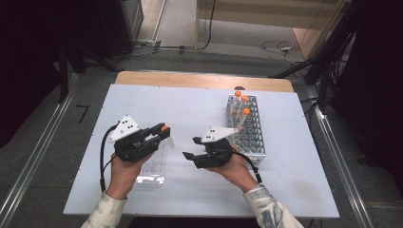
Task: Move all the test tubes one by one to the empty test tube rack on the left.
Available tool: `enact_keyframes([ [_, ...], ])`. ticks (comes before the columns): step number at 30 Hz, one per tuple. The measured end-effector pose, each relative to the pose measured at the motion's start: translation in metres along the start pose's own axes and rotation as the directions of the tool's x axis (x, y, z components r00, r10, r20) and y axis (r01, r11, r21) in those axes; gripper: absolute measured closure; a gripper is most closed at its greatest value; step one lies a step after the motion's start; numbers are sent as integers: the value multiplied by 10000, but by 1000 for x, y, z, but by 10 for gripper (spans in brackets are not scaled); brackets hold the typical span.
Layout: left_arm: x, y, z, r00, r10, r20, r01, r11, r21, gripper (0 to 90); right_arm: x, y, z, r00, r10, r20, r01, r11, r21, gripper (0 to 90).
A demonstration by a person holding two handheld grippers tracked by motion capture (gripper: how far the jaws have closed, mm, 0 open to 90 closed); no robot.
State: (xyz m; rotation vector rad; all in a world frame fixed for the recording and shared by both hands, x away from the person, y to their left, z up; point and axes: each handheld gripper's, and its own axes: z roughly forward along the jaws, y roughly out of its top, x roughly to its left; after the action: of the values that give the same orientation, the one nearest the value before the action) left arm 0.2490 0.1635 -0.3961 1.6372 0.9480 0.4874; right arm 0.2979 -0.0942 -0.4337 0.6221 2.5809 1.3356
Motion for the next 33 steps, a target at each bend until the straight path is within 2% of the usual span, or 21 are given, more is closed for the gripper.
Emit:
enact_keyframes([
  [14, 11, 5, -6, 9992, -207, -352, 199, 9996, -221, 706, 0, -1, -2, 10000, -2, 53, 3, 10000, -36, 362],
  [24, 21, 7, -14, 9960, -303, -836, 275, 9990, -346, 706, -3, -2, -4, 9992, 149, 360, -144, 9998, -148, 294],
  [30, 24, 6, -15, 9932, -187, -1150, 159, 9996, -248, 705, -5, -2, -5, 9975, 301, 646, -285, 9993, -258, 258],
  [33, 23, 5, -14, 9926, -138, -1206, 117, 9998, -180, 705, -5, -2, -6, 9970, 451, 629, -429, 9985, -352, 245],
])
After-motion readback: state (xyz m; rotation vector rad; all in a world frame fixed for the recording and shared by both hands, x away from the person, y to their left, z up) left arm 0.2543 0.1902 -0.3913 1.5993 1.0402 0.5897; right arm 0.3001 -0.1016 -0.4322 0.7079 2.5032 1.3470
